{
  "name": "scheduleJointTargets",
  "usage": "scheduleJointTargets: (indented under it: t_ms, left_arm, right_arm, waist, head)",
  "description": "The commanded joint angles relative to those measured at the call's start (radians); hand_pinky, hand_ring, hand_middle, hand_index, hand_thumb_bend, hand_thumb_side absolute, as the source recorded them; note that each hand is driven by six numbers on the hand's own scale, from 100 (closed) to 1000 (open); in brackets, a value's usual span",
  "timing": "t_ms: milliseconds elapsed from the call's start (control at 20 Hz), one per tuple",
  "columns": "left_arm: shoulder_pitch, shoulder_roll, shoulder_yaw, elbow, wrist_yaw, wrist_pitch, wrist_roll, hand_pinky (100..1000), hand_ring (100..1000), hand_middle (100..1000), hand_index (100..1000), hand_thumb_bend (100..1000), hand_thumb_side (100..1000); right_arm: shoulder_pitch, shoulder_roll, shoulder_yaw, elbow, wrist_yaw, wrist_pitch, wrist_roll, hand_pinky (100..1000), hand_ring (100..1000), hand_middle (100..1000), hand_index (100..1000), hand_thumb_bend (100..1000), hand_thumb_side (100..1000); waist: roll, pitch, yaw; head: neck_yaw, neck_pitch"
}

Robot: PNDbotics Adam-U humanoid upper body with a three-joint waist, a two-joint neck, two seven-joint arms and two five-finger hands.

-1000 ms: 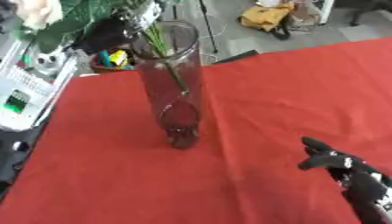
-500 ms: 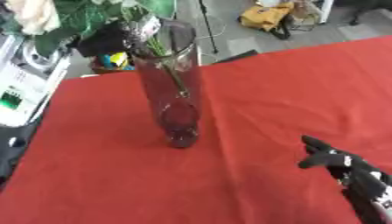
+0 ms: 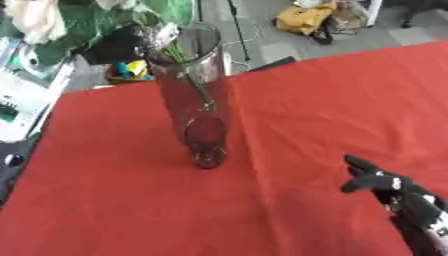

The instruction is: Arrange flowers into the vase.

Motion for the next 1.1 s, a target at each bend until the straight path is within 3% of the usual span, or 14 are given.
scheduleJointTargets:
  t_ms: [50,600,1100]
  left_arm:
    - [-0.015,0.035,0.024,-0.016,0.008,-0.006,-0.010,621,696,832,932,100,891]
    - [-0.032,0.027,0.033,-0.032,0.127,0.023,-0.010,608,662,819,919,100,949]
    - [-0.024,0.045,0.026,-0.038,0.080,0.012,-0.051,648,728,863,959,100,941]
  right_arm:
    - [-0.002,-0.010,-0.005,-0.020,-0.003,0.003,-0.001,1000,1000,653,767,100,996]
    - [0.000,-0.007,-0.004,-0.020,0.001,0.013,-0.001,1000,1000,651,766,100,997]
    - [0.002,-0.009,-0.006,-0.020,-0.002,0.016,-0.003,1000,1000,650,767,100,997]
  waist:
    - [-0.005,-0.030,0.002]
    - [-0.006,-0.030,0.006]
    - [-0.004,-0.035,0.011]
  head:
    - [-0.001,0.002]
    - [0.000,-0.003]
    - [-0.002,0.001]
